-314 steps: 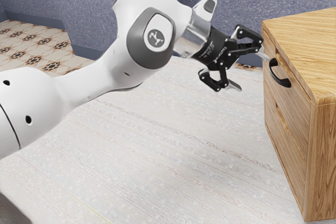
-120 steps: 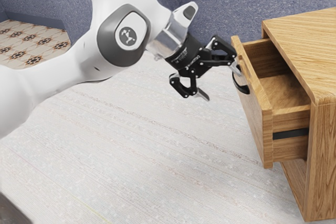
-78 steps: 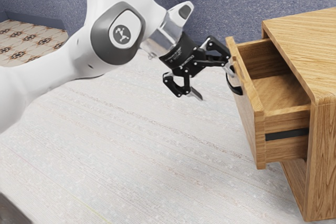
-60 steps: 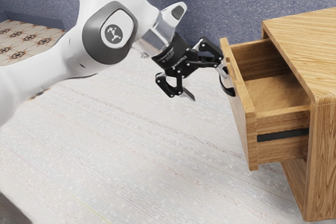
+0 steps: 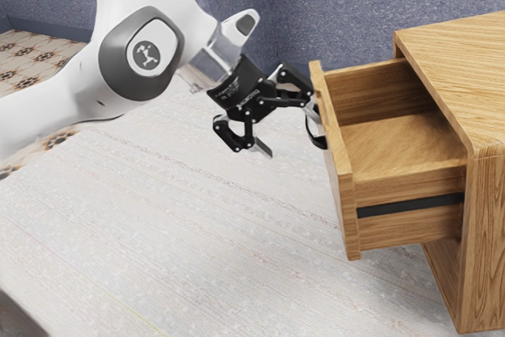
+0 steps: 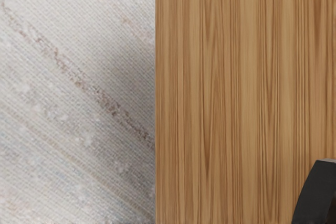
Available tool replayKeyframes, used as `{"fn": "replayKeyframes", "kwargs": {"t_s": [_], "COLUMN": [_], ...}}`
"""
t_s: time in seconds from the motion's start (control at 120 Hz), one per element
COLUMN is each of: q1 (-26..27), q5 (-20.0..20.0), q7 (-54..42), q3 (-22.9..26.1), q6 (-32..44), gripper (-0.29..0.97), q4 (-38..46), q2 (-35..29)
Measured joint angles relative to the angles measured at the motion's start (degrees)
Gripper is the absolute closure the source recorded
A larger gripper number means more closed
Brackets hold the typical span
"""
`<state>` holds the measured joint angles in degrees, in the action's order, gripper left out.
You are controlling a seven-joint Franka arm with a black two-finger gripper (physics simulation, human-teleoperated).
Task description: Pull the drawer handle with one arm to open the drawer
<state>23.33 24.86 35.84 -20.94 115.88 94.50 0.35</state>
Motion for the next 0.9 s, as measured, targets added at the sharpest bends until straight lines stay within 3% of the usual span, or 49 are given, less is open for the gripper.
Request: {"fn": "replayKeyframes", "kwargs": {"t_s": [0.9], "q1": [-3.7], "q5": [-2.3], "q7": [0.0], "q3": [-0.2], "q6": [1.4], "gripper": [0.00], "q4": [13.7], "q2": [-13.4]}}
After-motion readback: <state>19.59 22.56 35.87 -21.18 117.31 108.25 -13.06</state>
